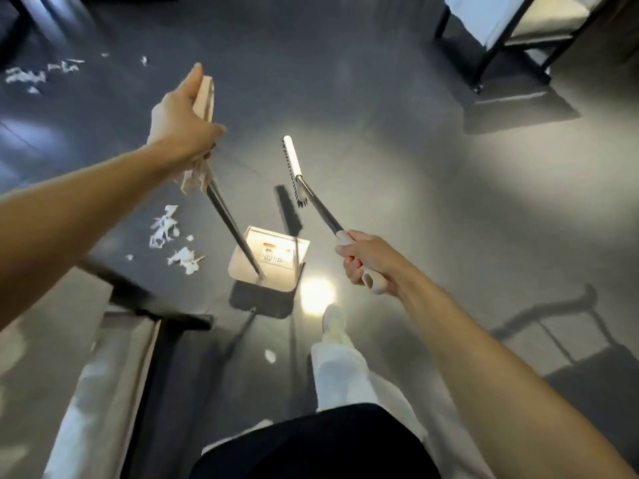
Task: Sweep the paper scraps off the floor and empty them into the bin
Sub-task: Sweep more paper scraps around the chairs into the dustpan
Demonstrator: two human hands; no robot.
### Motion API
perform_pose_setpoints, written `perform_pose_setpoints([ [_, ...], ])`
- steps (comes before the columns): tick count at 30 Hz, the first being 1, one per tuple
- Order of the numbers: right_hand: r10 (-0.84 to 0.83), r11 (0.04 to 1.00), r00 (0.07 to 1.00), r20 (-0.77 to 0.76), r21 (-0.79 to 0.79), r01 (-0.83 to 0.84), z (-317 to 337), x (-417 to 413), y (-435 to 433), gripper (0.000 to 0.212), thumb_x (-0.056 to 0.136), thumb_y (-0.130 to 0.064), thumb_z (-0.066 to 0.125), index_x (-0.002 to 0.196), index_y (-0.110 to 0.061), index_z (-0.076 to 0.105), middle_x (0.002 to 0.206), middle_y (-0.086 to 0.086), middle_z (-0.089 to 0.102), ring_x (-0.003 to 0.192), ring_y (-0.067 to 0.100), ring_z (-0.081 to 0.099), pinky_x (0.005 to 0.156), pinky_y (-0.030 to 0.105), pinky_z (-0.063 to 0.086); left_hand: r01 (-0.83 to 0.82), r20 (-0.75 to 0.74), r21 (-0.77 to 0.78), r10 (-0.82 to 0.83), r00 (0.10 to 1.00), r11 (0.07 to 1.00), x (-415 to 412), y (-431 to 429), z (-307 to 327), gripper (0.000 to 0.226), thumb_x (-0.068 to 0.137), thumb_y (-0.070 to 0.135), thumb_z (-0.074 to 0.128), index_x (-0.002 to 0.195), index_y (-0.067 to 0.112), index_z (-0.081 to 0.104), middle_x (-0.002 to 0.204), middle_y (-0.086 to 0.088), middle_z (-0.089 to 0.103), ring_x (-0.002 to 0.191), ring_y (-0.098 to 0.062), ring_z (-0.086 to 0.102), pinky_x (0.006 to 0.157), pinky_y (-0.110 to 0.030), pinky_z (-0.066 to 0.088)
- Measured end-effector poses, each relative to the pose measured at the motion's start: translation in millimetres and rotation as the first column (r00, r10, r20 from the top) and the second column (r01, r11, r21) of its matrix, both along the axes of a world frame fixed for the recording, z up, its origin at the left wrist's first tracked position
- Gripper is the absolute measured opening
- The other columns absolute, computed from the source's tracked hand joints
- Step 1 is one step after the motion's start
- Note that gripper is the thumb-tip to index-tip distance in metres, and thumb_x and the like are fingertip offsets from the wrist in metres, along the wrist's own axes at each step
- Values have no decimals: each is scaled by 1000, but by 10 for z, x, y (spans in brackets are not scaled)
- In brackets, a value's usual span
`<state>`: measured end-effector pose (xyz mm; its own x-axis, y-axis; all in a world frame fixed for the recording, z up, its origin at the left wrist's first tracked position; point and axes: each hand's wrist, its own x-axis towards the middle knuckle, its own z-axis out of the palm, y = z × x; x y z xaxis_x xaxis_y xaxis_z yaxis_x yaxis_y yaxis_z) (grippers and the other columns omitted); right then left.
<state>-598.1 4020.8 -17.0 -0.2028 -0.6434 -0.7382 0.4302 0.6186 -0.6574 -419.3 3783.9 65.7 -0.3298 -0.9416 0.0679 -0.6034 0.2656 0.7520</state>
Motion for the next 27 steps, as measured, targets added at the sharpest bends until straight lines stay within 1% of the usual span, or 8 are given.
perform_pose_setpoints([
  [4, 101, 995, 994, -30, -1, -101, 124, -874, -1464, 15, 96, -4, 48, 106, -15, 52, 50, -4, 46, 41, 4, 38, 35, 15, 34, -84, 9, 17, 84, 996, 996, -663, -1241, 84, 84, 86, 14, 69, 152, 35, 22, 149, 0, 41, 96, -12, 51, 44, -8, 42],
  [10, 155, 988, 988, -10, -18, -155, 188, -1804, -3780, 18, 95, 4, 41, 92, -14, 43, 64, 2, 36, 34, 3, 31, 32, 12, 28, -233, -38, 17, 233, 972, 972, -1210, -3146, 7, 85, 85, 14, 68, 151, 40, 22, 147, 0, 43, 85, -14, 54, 41, -7, 40],
  [13, 215, 976, 976, -14, -41, -216, 80, -2239, -5014, 21, 95, 5, 42, 88, -14, 40, 60, 0, 34, 32, 3, 30, 30, 11, 27, -307, -159, 124, 324, 933, 944, -1525, -4312, -132, 86, 85, 7, 67, 149, 43, 22, 144, 7, 43, 53, -9, 59, 39, -16, 46],
  [18, 281, 959, 959, -25, -39, -282, 92, -2796, -7002, 22, 95, 4, 45, 105, -15, 41, 59, 0, 33, 32, 4, 31, 30, 11, 28, -377, -167, 201, 411, 896, 904, -2082, -6181, -141, 88, 84, 3, 65, 149, 43, 22, 137, 6, 51, 40, -5, 55, 39, -19, 47],
  [21, 300, 953, 954, -6, -38, -300, 203, -3118, -8055, 27, 94, 2, 48, 98, -19, 31, 55, -1, 35, 33, 3, 32, 30, 12, 30, -400, -127, 165, 422, 898, 901, -2363, -7152, -26, 89, 83, 2, 63, 149, 44, 21, 129, 6, 57, 41, -7, 54, 38, -18, 46],
  [22, 303, 953, 953, -7, -21, -303, 225, -3216, -8409, 50, 94, 2, 48, 120, -5, 5, 53, -1, 36, 33, 3, 33, 30, 13, 30, -413, -124, 154, 432, 893, 897, -2451, -7486, 15, 89, 83, 2, 62, 149, 45, 22, 126, 8, 57, 41, -8, 55, 37, -18, 45],
  [23, 314, 949, 950, 3, -28, -313, 237, -3306, -8778, 43, 95, 2, 48, 135, -11, 39, 50, -2, 37, 33, 3, 33, 30, 13, 30, -435, -113, 149, 452, 885, 888, -2534, -7827, 52, 88, 83, 2, 61, 149, 45, 22, 124, 9, 58, 40, -7, 55, 36, -17, 44],
  [27, 366, 931, 930, 32, -25, -365, 146, -3591, -10375, 50, 97, 1, 46, 143, -8, 27, 46, -3, 37, 31, 2, 32, 30, 11, 30, -505, -114, 131, 519, 847, 853, -2810, -9271, -29, 89, 82, 4, 63, 149, 45, 22, 135, 10, 54, 45, -9, 55, 36, -18, 44],
])
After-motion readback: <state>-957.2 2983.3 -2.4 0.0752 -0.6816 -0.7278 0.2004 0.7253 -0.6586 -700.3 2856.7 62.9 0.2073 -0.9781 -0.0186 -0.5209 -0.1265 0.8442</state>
